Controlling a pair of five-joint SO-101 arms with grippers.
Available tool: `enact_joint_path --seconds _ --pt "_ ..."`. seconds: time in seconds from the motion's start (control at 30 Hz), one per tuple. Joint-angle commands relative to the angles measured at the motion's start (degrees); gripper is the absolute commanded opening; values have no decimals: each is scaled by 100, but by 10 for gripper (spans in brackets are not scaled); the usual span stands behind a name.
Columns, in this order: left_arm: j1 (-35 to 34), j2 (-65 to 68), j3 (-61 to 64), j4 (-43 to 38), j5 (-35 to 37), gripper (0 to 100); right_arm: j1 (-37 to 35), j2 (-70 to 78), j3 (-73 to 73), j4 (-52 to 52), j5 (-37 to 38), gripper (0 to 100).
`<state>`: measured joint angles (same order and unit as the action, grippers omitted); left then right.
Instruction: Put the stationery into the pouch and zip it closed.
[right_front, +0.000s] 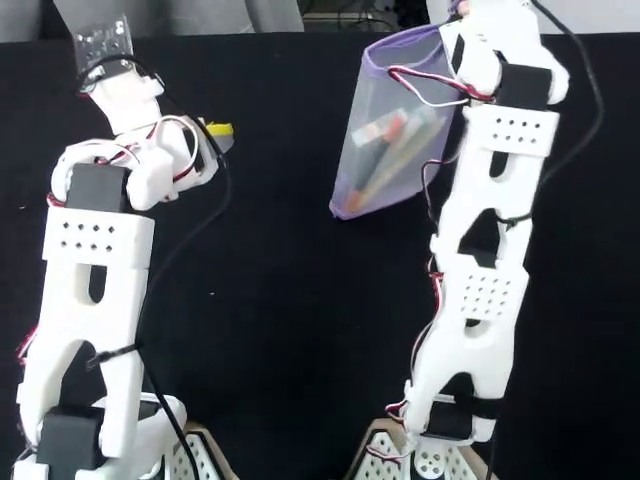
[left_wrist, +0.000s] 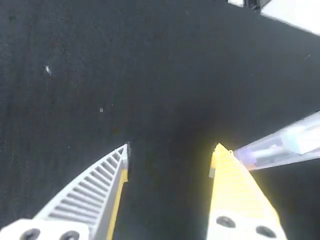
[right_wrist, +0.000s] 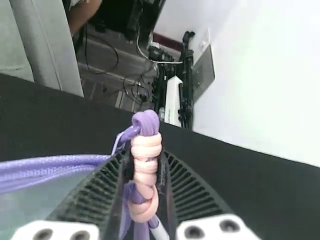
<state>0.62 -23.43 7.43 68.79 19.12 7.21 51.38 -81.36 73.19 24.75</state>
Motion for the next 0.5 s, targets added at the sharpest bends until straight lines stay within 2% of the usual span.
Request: enact_joint_path --seconds 0.0,0.1,0.17,0.23,0.47 --pt "-48 -132 57 -246 -9 265 -554 734 48 35 53 11" --pt "-57 -132 242 -431 -9 264 -1081 919 40 26 -70 11" --pt "-57 -132 338 -510 -18 264 -1002 998 -4 -237 -870 11" --pt "-57 -132 365 -519 -26 265 -985 1077 -57 -316 -1275 11" --pt "-224 -132 356 -519 -9 266 -976 1042 -813 598 -1327 11"
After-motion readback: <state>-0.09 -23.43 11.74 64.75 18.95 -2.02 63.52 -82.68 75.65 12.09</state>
